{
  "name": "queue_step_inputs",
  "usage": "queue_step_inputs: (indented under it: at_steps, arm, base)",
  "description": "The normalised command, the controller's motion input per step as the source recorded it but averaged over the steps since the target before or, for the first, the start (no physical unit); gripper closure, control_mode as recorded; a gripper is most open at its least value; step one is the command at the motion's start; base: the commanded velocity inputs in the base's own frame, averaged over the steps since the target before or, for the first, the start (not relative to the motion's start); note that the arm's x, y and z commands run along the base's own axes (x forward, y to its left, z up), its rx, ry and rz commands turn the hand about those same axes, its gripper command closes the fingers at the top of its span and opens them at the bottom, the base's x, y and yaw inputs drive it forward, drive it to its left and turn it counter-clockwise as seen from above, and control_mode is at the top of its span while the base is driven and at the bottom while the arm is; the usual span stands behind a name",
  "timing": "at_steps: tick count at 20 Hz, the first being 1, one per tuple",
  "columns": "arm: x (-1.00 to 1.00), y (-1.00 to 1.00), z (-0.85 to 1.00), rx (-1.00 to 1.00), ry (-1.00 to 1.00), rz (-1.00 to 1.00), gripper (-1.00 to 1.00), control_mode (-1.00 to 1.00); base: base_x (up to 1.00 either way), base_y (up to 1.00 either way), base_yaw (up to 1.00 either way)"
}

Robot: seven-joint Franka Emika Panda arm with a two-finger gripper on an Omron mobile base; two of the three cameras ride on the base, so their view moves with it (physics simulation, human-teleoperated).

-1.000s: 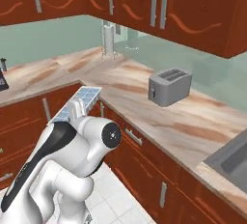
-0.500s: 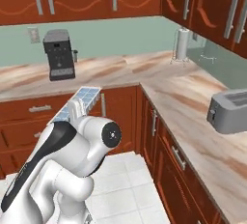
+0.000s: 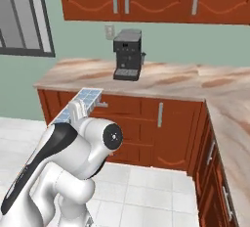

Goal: The ice cube tray has been filled with water. Take the tray and place it in the freezer to make ice. Close the freezer door after placing the tray.

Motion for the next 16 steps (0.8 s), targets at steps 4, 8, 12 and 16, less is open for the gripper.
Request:
queue_step_inputs:
  at_steps: [4, 8, 12, 16]
  arm:
    - [0.00, 0.00, 0.00, 0.00, 0.00, 0.00, 1.00, 1.00]
    - [0.00, 0.00, 0.00, 0.00, 0.00, 0.00, 1.00, 1.00]
    - [0.00, 0.00, 0.00, 0.00, 0.00, 0.00, 1.00, 1.00]
    - [0.00, 0.00, 0.00, 0.00, 0.00, 0.00, 1.00, 1.00]
  base:
    - [0.00, -0.08, 0.64]
    - [0.00, -0.07, 0.63]
    - [0.00, -0.04, 0.64]
    - [0.02, -0.06, 0.63]
